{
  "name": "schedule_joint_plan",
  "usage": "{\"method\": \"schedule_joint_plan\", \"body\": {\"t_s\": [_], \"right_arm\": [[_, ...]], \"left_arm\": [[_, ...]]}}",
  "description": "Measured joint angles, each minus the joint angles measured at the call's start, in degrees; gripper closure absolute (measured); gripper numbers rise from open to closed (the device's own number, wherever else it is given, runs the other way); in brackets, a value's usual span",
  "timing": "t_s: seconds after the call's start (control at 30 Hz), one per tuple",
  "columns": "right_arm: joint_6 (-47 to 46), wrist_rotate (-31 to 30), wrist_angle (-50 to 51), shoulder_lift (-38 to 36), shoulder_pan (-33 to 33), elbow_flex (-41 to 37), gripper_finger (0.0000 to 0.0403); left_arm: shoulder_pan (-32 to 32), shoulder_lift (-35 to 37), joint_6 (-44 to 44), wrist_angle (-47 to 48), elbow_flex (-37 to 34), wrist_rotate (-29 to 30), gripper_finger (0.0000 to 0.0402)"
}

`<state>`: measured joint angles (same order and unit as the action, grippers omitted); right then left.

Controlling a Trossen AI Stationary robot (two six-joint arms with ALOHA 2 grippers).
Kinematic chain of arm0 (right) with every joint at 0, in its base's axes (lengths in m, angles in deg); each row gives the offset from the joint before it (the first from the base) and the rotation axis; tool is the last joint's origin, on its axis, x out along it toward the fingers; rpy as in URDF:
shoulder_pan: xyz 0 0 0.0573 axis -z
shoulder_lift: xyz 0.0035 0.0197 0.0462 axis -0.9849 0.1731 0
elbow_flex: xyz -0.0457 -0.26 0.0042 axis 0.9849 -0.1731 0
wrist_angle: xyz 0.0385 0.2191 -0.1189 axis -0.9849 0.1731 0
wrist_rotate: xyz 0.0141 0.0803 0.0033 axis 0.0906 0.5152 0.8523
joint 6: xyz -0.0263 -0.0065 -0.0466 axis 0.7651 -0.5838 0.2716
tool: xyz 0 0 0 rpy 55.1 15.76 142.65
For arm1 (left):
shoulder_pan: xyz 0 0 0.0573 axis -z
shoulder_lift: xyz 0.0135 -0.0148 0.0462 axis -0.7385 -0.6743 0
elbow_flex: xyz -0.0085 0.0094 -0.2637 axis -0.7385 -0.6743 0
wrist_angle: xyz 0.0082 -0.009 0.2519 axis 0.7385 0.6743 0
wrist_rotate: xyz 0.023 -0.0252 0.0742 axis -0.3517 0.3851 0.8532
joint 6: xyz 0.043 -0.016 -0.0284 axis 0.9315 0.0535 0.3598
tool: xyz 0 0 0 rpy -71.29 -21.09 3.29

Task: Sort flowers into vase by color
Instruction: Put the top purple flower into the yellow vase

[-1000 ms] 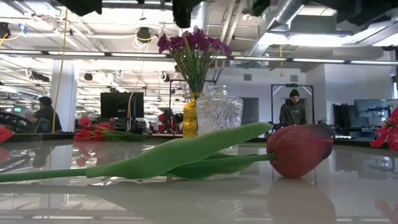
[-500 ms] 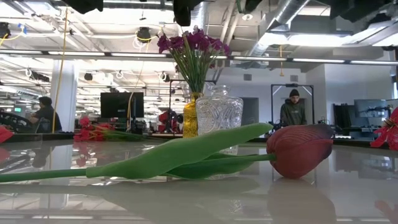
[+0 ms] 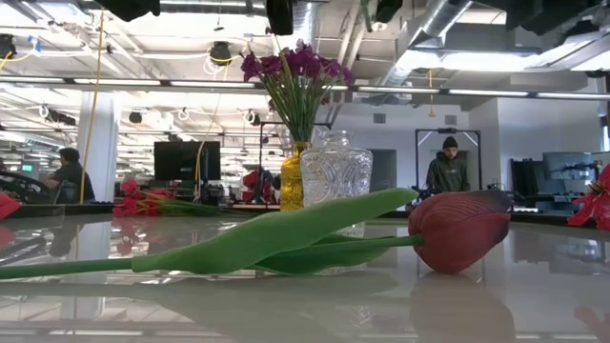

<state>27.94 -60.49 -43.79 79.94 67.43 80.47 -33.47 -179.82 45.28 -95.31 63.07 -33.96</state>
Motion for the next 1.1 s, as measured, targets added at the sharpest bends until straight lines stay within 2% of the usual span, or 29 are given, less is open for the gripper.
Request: {"method": "schedule_joint_plan", "body": {"t_s": [0.07, 0.27, 0.37, 0.53, 0.67, 0.9, 1.1], "right_arm": [[0.0, 0.1, 0.4, 0.0, 0.0, 0.0, 0.034], [1.5, 0.1, 3.9, -1.2, -0.2, 0.0, 0.0314], [1.5, 0.1, 6.4, -3.4, 0.0, 0.0, 0.0288], [2.6, 0.1, 17.5, -8.9, 0.0, 0.0, 0.0223], [5.6, 0.1, 30.4, -15.4, -0.4, 0.0, 0.0185], [5.1, -0.9, 47.5, -26.3, -0.9, -0.1, 0.0184], [7.9, -3.1, 50.3, -34.9, 0.1, -5.3, 0.0197]], "left_arm": [[0.0, 0.0, 0.5, 0.4, 0.0, 0.0, 0.039], [0.0, 0.0, 0.2, 2.6, 0.0, -0.1, 0.04], [0.0, 1.0, -0.6, 6.1, 0.0, -0.1, 0.0401], [0.0, 6.8, -1.7, 15.8, 0.2, 2.7, 0.0401], [0.0, 12.7, -2.4, 29.4, 2.7, 5.4, 0.0401], [1.2, 17.3, -2.8, 53.1, 10.3, 7.9, 0.0401], [1.8, 15.1, -0.9, 55.2, 11.1, 8.5, 0.0401]]}}
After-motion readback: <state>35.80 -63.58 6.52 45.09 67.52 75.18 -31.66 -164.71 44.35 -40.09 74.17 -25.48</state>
